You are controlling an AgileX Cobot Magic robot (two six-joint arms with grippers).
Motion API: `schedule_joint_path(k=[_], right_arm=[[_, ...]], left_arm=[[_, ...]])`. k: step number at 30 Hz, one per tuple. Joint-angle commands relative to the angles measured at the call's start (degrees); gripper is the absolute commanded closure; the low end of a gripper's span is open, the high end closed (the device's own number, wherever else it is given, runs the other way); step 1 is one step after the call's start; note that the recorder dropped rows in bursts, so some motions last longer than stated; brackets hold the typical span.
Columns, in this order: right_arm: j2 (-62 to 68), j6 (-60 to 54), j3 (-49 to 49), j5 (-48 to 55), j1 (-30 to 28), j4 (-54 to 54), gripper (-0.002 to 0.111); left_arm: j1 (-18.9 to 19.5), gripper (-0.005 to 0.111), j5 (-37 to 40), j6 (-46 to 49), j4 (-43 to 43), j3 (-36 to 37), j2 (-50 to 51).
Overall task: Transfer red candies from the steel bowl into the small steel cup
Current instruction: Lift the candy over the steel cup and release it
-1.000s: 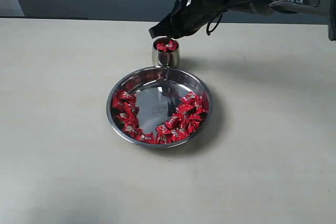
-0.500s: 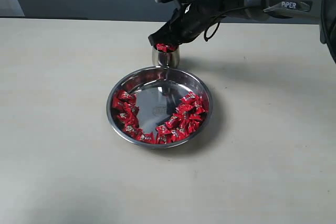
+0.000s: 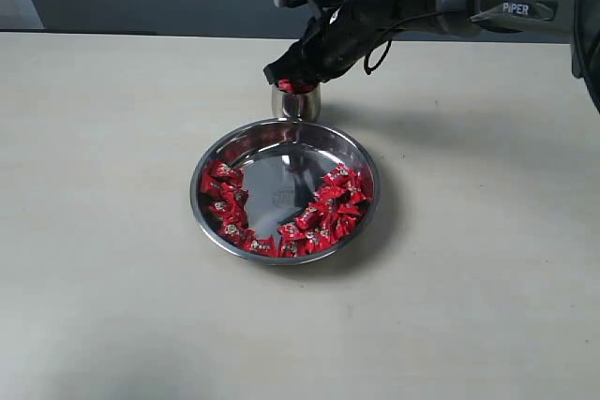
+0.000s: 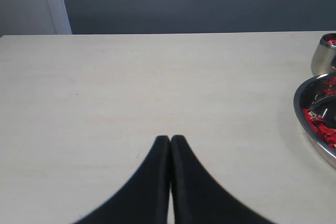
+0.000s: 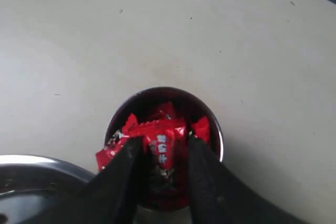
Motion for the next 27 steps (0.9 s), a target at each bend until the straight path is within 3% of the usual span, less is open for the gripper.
schedule_joint_path(k=[1, 27], right_arm=[[-0.18, -0.49, -0.04, -0.37, -0.25, 0.18, 0.075], [-4.27, -0.24, -0.04, -1.05, -0.25, -1.37, 0.075]], left_arm=[[-0.29, 0.106, -0.24, -0.13, 0.38, 0.17, -0.39], [-0.29, 0.106, -0.24, -0.13, 0.38, 0.17, -0.39]])
